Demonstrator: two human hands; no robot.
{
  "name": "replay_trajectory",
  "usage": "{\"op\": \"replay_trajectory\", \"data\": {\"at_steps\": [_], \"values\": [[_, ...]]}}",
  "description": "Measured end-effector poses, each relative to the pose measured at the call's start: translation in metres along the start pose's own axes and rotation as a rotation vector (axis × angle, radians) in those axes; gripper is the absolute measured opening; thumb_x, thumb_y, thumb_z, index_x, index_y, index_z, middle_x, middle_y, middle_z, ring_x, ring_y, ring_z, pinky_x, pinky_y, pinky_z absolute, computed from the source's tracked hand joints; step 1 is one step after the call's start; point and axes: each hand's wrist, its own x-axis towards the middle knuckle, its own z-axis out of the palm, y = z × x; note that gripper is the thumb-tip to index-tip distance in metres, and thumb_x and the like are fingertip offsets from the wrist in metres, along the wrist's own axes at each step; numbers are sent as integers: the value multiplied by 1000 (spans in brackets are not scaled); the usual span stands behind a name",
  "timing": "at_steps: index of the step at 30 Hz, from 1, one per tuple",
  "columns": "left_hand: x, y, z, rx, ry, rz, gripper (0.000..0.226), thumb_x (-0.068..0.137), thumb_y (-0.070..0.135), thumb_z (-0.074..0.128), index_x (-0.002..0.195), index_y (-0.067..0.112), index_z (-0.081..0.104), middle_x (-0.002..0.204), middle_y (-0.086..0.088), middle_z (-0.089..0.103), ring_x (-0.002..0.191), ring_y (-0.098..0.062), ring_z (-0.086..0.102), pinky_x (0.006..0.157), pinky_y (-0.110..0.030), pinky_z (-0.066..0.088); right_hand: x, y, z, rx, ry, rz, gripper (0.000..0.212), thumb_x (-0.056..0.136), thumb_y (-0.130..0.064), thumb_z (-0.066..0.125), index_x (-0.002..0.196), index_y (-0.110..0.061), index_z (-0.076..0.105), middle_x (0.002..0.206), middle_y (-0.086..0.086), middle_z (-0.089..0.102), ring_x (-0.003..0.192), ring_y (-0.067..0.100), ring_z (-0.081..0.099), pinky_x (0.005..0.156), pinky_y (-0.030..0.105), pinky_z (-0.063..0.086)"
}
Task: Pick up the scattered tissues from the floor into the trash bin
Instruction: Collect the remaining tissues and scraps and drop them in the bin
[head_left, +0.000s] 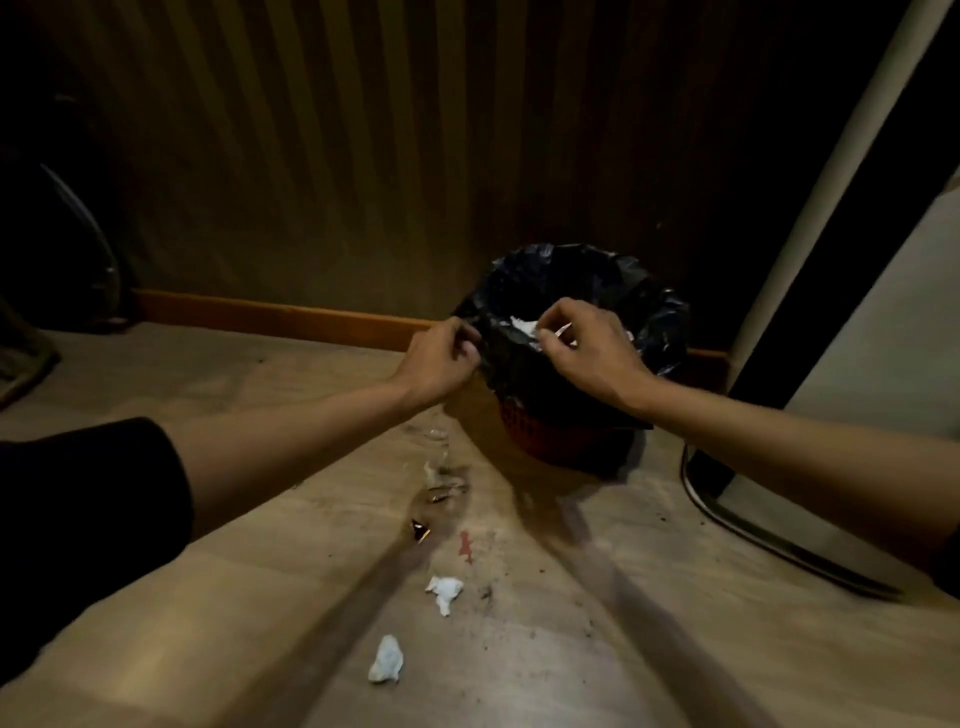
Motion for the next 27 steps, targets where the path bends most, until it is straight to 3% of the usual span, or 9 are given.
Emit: {"op": "replay_trajectory", "data": {"at_steps": [4, 7, 10, 13, 16, 18, 21, 24, 27], "values": [[-50, -58, 10, 192, -228, -55, 21, 87, 15, 58, 104, 11, 70, 93, -9, 75, 83, -25, 70, 79, -33, 58, -24, -17, 60, -31, -254, -171, 14, 89, -27, 63, 100, -19, 66, 97, 1, 69, 88, 18, 66, 79, 36, 55], [-80, -92, 16, 318, -375, -115, 21, 84, 15, 61, 102, 13, 73, 97, -8, 75, 89, -23, 70, 79, -25, 53, -36, -19, 105, -55, -432, -163, 16, 88, -25, 64, 101, -17, 67, 96, 1, 70, 88, 19, 68, 77, 37, 56], [-108, -121, 26, 373, -491, -165, 22, 79, 14, 61, 96, 16, 76, 95, -6, 77, 90, -21, 71, 83, -29, 57, -45, -16, 145, -60, -576, -120, 17, 86, -20, 65, 102, -16, 67, 96, 1, 73, 91, 22, 70, 74, 32, 53], [-142, -146, 42, 379, -608, -204, 19, 78, 13, 61, 92, 16, 74, 97, -6, 76, 91, -22, 71, 80, -27, 55, -65, -9, 185, -119, -879, -174, 25, 84, -19, 66, 107, -12, 69, 101, 6, 75, 94, 25, 70, 77, 28, 51], [-177, -167, 57, 405, -768, -234, 23, 76, 14, 66, 97, 16, 73, 103, -9, 72, 97, -26, 68, 81, -30, 54, -99, 1, 218, -179, -1162, -276, 42, 82, -34, 72, 117, -11, 67, 111, 12, 72, 101, 31, 67, 77, 27, 43], [-198, -183, 65, 447, -903, -174, 37, 73, 24, 72, 110, 20, 64, 110, -13, 63, 101, -31, 62, 84, -38, 53, -118, 9, 233, -239, -1194, -406, 49, 85, -38, 72, 128, -16, 60, 119, 15, 62, 104, 35, 62, 80, 33, 43], [-221, -199, 74, 467, -997, -107, 54, 78, 37, 70, 126, 29, 46, 123, -11, 44, 98, -35, 59, 87, -44, 53, -131, 16, 242, -298, -1164, -592, 39, 92, -33, 60, 129, -20, 52, 119, 13, 51, 87, 34, 59, 77, 43, 49], [-230, -199, 82, 442, -948, -87, 44, 85, 32, 66, 124, 28, 46, 127, -9, 39, 95, -35, 59, 87, -44, 53, -130, 23, 250, -247, -1153, -645, 21, 95, -24, 53, 115, -19, 54, 110, 11, 54, 76, 25, 51, 76, 44, 50], [-225, -202, 85, 418, -897, -65, 35, 87, 28, 62, 120, 22, 53, 124, -11, 44, 97, -35, 57, 88, -42, 52, -120, 22, 254, -152, -1122, -617, 15, 93, -25, 54, 105, -16, 59, 104, 9, 61, 86, 27, 59, 76, 37, 51]]}}
